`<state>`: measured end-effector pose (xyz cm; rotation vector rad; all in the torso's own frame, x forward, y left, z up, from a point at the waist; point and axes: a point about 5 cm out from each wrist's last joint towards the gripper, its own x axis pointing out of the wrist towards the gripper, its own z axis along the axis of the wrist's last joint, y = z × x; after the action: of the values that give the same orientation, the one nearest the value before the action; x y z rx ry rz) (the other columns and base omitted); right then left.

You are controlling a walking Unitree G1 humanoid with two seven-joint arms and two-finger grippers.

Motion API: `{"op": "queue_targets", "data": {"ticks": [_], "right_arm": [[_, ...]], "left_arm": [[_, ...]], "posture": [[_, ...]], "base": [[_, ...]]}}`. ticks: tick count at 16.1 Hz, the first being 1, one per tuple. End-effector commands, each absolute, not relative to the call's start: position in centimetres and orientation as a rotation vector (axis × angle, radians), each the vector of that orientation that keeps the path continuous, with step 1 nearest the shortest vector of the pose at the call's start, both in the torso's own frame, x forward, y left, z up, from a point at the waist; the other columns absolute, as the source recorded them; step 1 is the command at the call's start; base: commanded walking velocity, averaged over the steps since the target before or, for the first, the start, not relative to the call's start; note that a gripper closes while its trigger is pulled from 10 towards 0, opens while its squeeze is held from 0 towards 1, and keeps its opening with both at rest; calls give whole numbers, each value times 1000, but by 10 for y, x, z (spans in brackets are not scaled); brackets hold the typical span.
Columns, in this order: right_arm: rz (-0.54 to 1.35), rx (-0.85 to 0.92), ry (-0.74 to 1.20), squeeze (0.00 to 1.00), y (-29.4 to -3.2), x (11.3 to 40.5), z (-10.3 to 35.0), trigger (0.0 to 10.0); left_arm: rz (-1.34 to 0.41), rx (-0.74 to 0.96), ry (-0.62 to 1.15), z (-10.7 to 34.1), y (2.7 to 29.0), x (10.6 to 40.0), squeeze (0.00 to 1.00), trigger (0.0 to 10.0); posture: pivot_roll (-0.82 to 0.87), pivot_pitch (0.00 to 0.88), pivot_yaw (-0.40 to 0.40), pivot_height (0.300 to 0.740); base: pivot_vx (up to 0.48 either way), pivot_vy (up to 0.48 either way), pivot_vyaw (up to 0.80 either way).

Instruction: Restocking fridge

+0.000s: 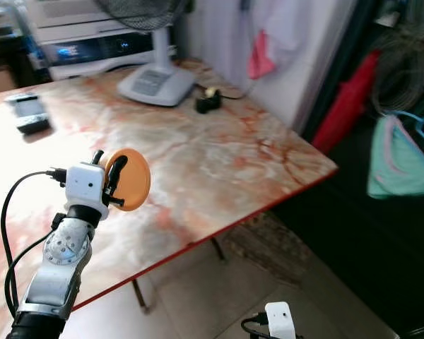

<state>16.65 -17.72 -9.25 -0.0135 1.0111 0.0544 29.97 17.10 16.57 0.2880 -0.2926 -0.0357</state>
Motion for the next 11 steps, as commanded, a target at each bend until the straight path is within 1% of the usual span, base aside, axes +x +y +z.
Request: {"op": "queue_targets", "data": {"ticks": [1, 11], "right_arm": [[44, -11, 1024, 0, -180, 164, -93, 10000], [46, -11, 1024, 0, -180, 164, -93, 10000]], "left_arm": [[-36, 297, -313, 170, 170, 301, 0, 10000], [-38, 301, -316, 170, 170, 301, 0, 10000]], "posture": [[79, 0, -28, 740], [78, 0, -27, 740]], "base": [[0, 472, -800], [0, 403, -800]]}}
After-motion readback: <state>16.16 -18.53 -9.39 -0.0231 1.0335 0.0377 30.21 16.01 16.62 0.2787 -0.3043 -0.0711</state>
